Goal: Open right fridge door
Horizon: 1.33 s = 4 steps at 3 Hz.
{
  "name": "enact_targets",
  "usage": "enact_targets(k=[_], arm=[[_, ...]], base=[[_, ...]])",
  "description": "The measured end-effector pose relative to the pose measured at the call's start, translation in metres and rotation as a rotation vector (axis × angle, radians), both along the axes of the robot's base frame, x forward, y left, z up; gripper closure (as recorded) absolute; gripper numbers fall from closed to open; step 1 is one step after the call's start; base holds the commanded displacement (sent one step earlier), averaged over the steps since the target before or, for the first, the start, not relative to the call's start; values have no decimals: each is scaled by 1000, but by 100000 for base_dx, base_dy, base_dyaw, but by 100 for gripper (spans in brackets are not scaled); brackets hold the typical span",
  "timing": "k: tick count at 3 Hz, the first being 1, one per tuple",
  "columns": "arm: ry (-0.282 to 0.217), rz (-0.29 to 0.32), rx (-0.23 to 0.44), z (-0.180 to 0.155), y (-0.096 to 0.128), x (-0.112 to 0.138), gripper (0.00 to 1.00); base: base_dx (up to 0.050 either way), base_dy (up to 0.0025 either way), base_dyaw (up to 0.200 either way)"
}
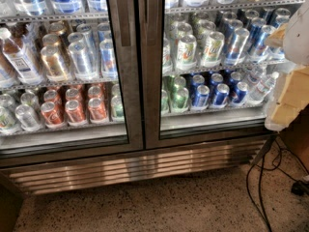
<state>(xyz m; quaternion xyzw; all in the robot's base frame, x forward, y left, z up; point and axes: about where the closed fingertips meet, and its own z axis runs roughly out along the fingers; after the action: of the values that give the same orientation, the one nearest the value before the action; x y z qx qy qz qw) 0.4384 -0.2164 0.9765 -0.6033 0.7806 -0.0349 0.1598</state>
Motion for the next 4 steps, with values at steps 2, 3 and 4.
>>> enact_targets(k=[2, 3, 4], arm=[[-49, 18, 38, 1, 15, 24, 0], [-105, 55, 116, 6, 32, 35, 0], [-105, 54, 132, 5, 32, 39, 0]], base=[[0, 0, 0], [0, 0, 0], [0, 0, 0]])
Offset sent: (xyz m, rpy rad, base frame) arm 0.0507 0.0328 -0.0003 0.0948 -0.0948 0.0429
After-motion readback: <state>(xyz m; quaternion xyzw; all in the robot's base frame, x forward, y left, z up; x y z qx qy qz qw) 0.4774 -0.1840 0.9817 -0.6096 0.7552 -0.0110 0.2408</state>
